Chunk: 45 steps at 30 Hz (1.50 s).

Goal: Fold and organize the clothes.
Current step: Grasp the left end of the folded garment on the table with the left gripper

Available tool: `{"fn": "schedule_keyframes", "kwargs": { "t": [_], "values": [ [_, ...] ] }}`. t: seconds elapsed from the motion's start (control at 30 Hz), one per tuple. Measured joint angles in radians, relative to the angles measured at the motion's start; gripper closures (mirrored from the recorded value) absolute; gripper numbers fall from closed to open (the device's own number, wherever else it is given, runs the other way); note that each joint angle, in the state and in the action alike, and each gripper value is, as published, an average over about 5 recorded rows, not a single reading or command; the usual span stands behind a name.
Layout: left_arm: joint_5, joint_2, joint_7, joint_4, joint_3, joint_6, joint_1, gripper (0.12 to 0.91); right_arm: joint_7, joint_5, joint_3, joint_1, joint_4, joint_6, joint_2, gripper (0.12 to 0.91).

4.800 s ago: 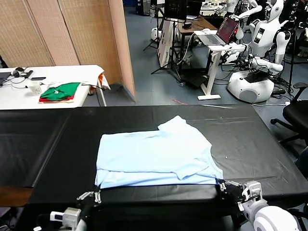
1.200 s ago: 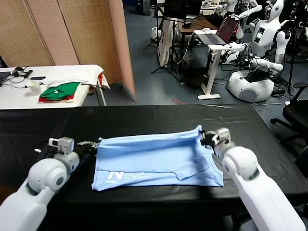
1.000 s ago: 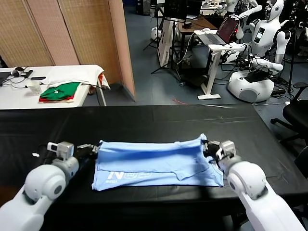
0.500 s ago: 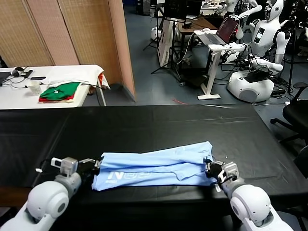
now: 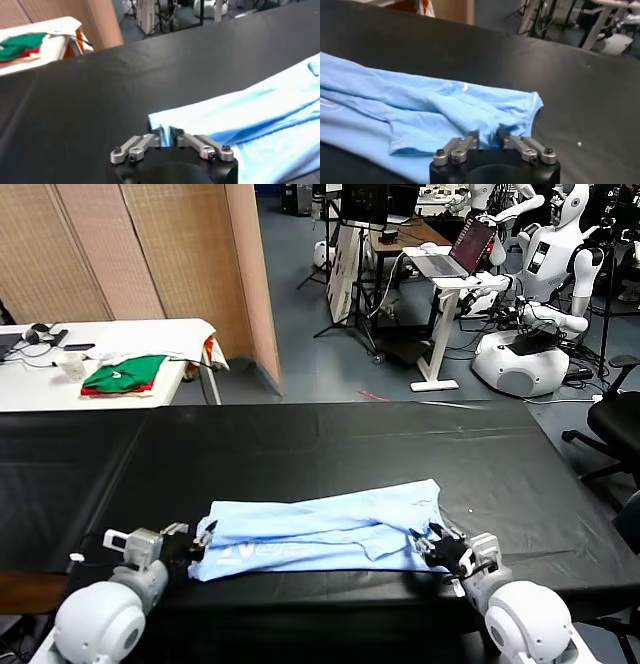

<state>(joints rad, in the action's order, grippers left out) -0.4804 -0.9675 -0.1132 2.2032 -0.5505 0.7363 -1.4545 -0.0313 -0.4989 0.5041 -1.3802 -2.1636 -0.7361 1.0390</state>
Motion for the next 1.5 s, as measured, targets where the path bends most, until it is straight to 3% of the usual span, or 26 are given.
{"fn": "schedule_keyframes", "kwargs": {
  "t": [0.13, 0.23, 0.43, 0.8, 1.0, 1.1, 1.2, 1.4, 1.5],
  "values": [
    [0.007, -0.022, -0.005, 0.011, -0.017, 0.0, 0.014, 0.161, -0.047, -0.01, 0.018, 0.037, 0.027, 0.007, 0.02, 0.124],
    [-0.041, -0.033, -0.011, -0.01, -0.01, 0.0, 0.042, 0.128, -0.072, 0.004, 0.009, 0.082, 0.07, 0.028, 0.037, 0.119],
    [-0.132, -0.057, -0.014, -0.093, 0.017, 0.0, 0.107, 0.123, -0.102, 0.021, -0.035, 0.175, 0.166, 0.053, 0.07, 0.118],
    [-0.133, -0.065, 0.014, -0.186, 0.04, 0.0, 0.151, 0.127, -0.107, 0.049, -0.069, 0.273, 0.323, 0.065, 0.124, 0.121],
    [-0.152, -0.071, 0.024, -0.217, 0.051, 0.0, 0.176, 0.176, -0.105, 0.056, -0.072, 0.29, 0.366, 0.065, 0.141, 0.149],
    [-0.205, -0.078, 0.018, -0.233, 0.052, 0.0, 0.194, 0.236, -0.103, 0.058, -0.072, 0.29, 0.377, 0.067, 0.146, 0.184],
    [-0.259, -0.085, 0.007, -0.251, 0.053, 0.0, 0.209, 0.364, -0.099, 0.06, -0.071, 0.291, 0.385, 0.07, 0.151, 0.285],
    [-0.243, -0.091, 0.007, -0.271, 0.062, 0.0, 0.213, 0.736, -0.084, 0.069, -0.071, 0.294, 0.403, 0.094, 0.164, 0.673],
    [-0.195, -0.091, 0.022, -0.281, 0.068, -0.007, 0.213, 0.864, -0.089, 0.09, -0.07, 0.287, 0.404, 0.115, 0.176, 0.825]
  ]
}}
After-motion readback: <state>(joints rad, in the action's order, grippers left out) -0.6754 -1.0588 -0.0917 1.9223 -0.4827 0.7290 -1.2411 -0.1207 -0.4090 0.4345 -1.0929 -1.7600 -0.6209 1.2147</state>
